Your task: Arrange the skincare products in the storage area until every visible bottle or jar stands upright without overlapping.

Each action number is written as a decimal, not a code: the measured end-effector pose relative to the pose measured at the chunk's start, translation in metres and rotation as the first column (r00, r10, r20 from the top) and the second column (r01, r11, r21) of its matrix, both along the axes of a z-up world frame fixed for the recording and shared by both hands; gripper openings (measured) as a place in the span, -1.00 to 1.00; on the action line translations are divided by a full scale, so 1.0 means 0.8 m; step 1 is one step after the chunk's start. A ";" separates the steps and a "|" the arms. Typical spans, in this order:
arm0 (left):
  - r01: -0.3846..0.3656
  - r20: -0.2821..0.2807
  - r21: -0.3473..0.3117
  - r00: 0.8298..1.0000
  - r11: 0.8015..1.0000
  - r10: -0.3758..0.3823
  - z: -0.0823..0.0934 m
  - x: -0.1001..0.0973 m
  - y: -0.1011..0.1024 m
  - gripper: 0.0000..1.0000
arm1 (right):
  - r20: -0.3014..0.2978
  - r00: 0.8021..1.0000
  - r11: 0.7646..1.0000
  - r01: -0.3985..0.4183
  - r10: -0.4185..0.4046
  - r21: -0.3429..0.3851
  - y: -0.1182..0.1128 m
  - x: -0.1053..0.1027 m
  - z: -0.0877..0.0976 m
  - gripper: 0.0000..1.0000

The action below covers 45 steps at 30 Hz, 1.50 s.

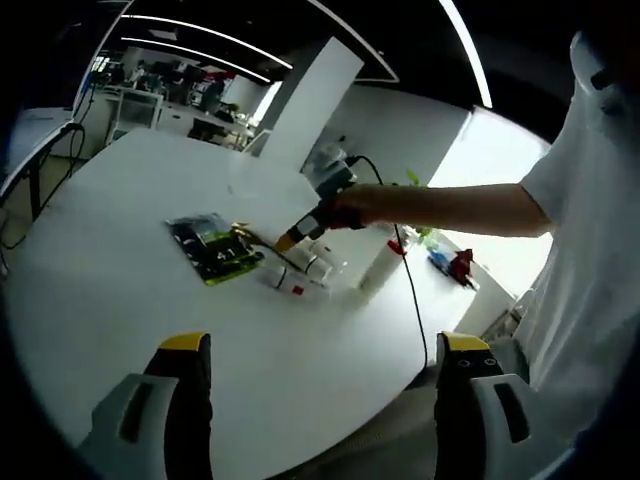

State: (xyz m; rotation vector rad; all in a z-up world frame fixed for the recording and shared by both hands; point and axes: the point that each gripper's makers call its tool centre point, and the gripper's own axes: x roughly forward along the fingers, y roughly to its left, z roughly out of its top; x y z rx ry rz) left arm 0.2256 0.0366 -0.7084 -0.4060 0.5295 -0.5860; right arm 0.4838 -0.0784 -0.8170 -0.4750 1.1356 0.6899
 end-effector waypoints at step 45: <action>-0.064 0.030 -0.084 0.997 0.994 0.067 0.014 0.008 0.018 0.66 | 0.071 0.997 0.999 -0.040 0.039 0.021 -0.006 0.019 -0.010 -0.44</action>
